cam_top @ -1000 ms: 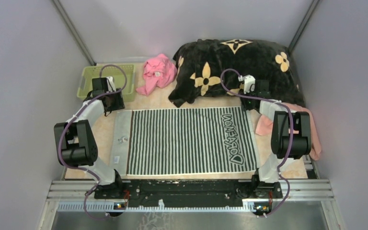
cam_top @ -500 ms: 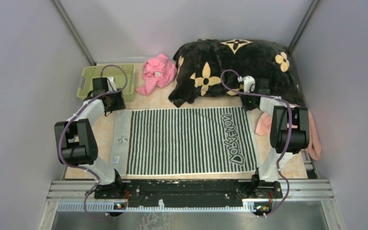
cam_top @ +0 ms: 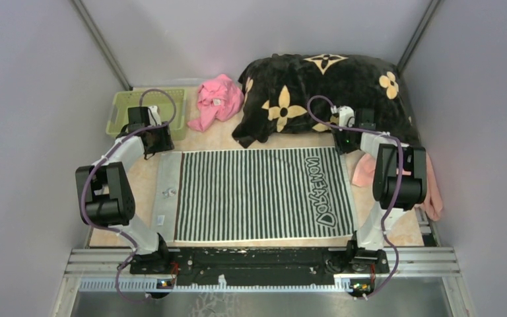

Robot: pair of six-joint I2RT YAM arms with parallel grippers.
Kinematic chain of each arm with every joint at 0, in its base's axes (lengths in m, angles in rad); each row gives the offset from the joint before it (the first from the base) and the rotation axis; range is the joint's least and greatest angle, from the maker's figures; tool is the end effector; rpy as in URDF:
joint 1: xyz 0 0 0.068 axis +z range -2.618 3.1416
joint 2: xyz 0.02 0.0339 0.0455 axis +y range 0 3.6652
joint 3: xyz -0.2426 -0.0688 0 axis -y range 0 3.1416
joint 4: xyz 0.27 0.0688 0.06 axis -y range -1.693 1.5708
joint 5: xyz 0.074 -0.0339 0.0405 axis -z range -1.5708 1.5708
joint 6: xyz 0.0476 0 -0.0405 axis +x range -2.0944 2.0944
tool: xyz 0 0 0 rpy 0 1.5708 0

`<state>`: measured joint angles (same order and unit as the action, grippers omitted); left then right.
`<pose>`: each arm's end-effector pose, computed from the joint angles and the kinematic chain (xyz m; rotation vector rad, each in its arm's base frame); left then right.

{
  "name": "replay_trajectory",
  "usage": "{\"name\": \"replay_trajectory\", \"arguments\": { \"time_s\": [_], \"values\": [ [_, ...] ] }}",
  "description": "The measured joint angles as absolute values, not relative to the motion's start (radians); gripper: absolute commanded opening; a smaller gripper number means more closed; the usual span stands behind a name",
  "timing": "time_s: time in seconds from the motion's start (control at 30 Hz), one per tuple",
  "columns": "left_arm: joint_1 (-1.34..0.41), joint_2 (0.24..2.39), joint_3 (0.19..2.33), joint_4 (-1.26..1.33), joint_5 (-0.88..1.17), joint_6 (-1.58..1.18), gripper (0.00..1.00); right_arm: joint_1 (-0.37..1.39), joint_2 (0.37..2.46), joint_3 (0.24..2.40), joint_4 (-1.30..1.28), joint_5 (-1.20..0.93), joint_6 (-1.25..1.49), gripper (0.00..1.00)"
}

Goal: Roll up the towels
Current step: Fold the towel at the center of the board.

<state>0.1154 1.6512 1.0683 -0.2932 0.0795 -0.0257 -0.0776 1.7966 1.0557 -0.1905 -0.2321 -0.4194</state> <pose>0.3736 0.0395 0.1635 -0.1372 2.4401 -0.0574 0.3855 -0.0190 0.1154 -0.5133 2.4146 0.0779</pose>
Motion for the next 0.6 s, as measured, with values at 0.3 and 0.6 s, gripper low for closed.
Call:
{"name": "replay_trajectory", "arguments": {
  "time_s": [0.3, 0.6],
  "values": [
    [0.115, 1.659, 1.068, -0.295, 0.088, -0.026, 0.60, -0.115, 1.825, 1.076, -0.184, -0.295, -0.415, 0.39],
    [0.115, 1.663, 1.069, -0.296, 0.088, -0.025, 0.60, -0.114, 1.862, 1.129, -0.214, -0.304, -0.427, 0.27]
  ]
}}
